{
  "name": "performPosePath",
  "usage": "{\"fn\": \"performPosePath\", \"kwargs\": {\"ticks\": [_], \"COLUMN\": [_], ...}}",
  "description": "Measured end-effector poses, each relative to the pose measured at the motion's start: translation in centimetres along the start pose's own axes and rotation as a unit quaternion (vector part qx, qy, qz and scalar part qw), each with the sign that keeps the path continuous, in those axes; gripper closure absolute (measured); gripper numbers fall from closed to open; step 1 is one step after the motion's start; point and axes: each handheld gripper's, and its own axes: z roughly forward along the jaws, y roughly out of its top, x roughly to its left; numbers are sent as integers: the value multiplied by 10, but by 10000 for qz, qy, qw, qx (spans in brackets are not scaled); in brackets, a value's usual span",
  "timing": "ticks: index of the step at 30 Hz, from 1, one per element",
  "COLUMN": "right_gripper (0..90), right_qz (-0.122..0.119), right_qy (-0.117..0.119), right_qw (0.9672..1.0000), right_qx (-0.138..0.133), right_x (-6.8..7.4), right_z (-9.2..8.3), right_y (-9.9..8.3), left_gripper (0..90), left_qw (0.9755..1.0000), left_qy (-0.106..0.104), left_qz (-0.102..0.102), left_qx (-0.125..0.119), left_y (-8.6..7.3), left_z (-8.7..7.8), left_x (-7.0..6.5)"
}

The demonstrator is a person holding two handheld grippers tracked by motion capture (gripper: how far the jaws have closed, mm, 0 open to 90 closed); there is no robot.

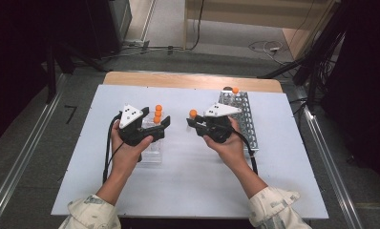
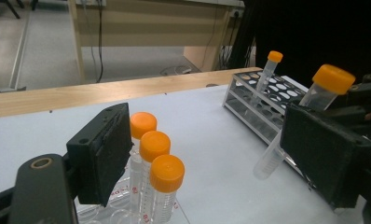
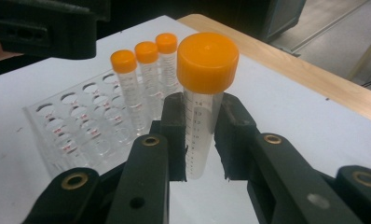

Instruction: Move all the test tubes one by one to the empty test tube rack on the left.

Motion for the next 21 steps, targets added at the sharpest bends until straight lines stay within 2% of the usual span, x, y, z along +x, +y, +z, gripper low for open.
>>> {"fn": "performPosePath", "kwargs": {"ticks": [7, 21], "right_gripper": [724, 723], "right_qz": [-36, -141], "right_qy": [136, 346], "right_qw": [9999, 9991], "right_qx": [93, 207], "right_x": [9, 26], "right_z": [9, 22], "right_y": [-3, -2], "left_gripper": [181, 243], "left_qw": [10000, 9991], "left_qy": [-46, -415], "left_qz": [14, 132], "left_qx": [-18, -18], "left_y": [1, 3], "left_z": [-1, -3], "left_x": [-3, -19]}}
